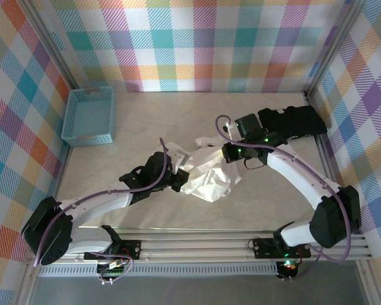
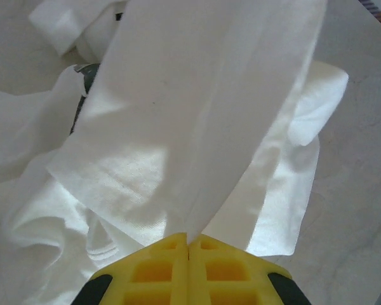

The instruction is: Fold the inside-out t-shirt

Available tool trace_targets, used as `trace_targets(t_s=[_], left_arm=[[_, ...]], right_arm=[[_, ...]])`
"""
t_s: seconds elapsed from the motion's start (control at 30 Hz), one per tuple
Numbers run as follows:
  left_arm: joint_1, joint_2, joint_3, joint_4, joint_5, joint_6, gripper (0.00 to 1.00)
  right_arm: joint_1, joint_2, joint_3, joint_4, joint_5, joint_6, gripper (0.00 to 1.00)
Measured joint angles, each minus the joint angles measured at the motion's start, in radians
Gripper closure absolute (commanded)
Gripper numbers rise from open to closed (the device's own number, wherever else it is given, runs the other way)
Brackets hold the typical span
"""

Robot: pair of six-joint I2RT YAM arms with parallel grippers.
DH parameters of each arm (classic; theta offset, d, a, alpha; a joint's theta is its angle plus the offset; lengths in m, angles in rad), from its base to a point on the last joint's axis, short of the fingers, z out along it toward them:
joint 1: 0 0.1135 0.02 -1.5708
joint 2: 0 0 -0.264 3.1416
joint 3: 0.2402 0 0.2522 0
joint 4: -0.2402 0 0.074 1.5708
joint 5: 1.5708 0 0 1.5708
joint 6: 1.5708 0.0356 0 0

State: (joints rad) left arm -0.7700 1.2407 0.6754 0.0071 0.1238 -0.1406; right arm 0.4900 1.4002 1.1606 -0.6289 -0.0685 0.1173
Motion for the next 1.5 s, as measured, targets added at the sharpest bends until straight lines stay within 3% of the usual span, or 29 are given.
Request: trace_targets(t_s=[0.2,0.5,0.7,1.03,1.23,1.5], left_arm=[[0.000,-0.018,-0.026,0.031,0.044,0.067,0.68],[-0.002,-0.197,-0.111,0.050,0.015,0.283,0.44],[-0.010,-0.171,-0.150,0.106,0.013,0.575,0.40],[-0.013,0.035,-0.090,0.126,0.011,0.988,0.41],[-0.013,0.085,-0.041,0.125,0.043,1.123,0.43],[-0.019,0.144,0.011,0.088,0.087,1.199,0.44]], right_arm=[[-0.005,0.041,0.034,-0.013,0.004,-0.011,1.00],[-0.005,0.045,0.055,-0.024,-0.016,-0.029,1.00],[-0.005,0.047,0.056,-0.023,-0.037,-0.029,1.00],[-0.005,0.061,0.056,-0.016,-0.064,-0.032,1.00],[-0.005,0.061,0.056,-0.015,-0.071,-0.037,1.00],[-0.005,0.063,0.056,-0.015,-0.075,-0.045,1.00]])
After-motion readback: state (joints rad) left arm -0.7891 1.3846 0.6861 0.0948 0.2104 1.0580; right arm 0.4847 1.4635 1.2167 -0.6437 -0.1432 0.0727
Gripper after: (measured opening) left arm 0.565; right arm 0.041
